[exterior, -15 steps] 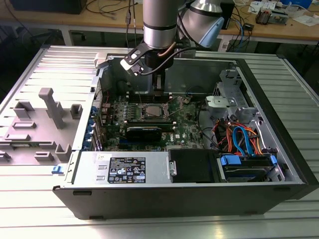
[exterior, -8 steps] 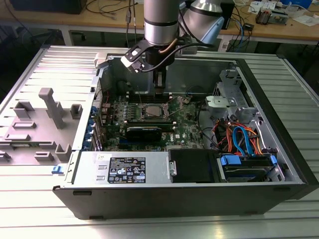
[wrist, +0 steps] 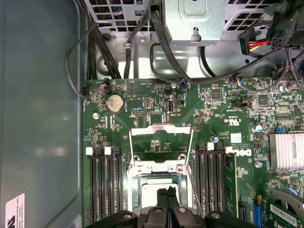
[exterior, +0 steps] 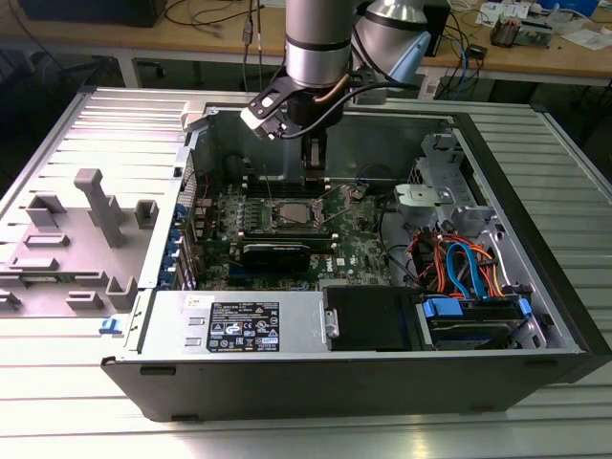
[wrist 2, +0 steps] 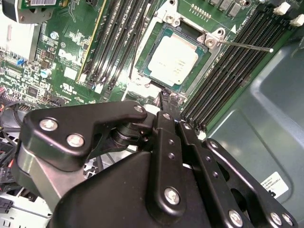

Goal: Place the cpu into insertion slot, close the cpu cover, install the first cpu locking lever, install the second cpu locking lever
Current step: 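Close the cpu cover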

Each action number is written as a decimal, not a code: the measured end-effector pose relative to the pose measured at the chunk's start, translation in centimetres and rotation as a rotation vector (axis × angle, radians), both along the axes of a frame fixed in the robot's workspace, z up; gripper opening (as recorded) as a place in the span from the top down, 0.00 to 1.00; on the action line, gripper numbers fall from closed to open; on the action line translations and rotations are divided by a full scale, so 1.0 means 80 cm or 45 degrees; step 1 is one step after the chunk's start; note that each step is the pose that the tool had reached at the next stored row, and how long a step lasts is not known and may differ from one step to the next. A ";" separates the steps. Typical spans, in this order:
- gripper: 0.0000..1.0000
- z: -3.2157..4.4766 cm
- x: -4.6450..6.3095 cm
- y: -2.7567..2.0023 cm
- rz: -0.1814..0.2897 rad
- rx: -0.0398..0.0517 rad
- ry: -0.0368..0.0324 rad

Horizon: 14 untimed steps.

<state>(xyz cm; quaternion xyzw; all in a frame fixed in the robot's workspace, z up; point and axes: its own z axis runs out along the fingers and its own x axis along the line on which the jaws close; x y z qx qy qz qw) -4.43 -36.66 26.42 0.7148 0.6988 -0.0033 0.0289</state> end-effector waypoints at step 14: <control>0.89 0.0067 0.002 0.0000 0.000 0.000 -0.0001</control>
